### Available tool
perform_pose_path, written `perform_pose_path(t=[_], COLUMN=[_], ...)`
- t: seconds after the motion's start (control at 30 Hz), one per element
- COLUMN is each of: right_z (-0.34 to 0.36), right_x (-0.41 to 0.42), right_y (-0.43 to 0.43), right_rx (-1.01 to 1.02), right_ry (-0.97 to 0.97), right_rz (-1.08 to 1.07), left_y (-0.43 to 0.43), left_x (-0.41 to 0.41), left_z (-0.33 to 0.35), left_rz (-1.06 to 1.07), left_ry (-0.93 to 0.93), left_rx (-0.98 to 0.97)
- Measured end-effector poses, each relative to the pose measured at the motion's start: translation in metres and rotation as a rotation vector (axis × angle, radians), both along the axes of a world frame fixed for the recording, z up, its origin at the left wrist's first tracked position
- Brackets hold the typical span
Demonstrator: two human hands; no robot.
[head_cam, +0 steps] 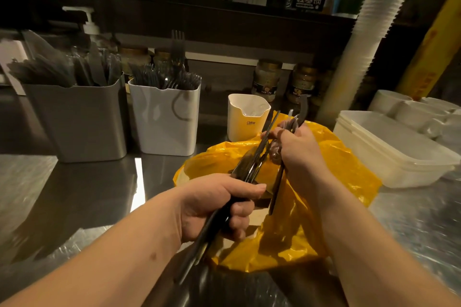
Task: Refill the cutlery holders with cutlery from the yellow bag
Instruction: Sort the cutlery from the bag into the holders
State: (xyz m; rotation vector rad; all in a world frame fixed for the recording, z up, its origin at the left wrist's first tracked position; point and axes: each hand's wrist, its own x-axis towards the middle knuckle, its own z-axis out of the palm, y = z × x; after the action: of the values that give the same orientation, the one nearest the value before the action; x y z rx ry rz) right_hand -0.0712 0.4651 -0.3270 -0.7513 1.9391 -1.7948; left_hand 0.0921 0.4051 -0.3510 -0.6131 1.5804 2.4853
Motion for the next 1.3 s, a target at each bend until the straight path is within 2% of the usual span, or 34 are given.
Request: perform_pose_path(t=[0.23,0.37,0.47,0.63,0.73,0.83,0.97,1.17,1.3], right_z=[-0.002,0.004,0.008,0.000,-0.003,-0.001,-0.003,-0.008,-0.007], right_x=[0.018,0.015,0.004,0.006,0.018,0.018,0.015,0.013,0.015], right_y=[0.002,0.006,0.012,0.017,0.013,0.016,0.017,0.015,0.016], right_rx=[0.061,-0.039,-0.161,-0.160,-0.102,-0.089,-0.001,0.167,0.225], right_ry=[-0.040,-0.261,-0.409,-0.482,-0.478,-0.524,-0.661,-0.594,-0.568], right_rz=[0.180,0.231,0.248,0.717,0.822,0.905,1.094,1.284,1.292], left_y=[-0.004,-0.010,-0.017,-0.014,-0.008,-0.009,-0.011,-0.017,-0.017], left_x=[-0.002,0.003,0.007,0.004,0.000,0.000,0.005,0.006,0.011], left_z=[0.004,0.007,0.012,0.011,0.004,0.003,0.008,0.008,0.013], left_rz=[0.089,0.102,0.210,0.445,0.520,0.582,0.514,0.486,0.403], left_ry=[0.000,0.064,0.167,0.134,0.107,0.189,0.344,0.257,0.223], left_rx=[0.098,0.130,0.083,-0.019,-0.063,-0.003,0.042,-0.076,-0.166])
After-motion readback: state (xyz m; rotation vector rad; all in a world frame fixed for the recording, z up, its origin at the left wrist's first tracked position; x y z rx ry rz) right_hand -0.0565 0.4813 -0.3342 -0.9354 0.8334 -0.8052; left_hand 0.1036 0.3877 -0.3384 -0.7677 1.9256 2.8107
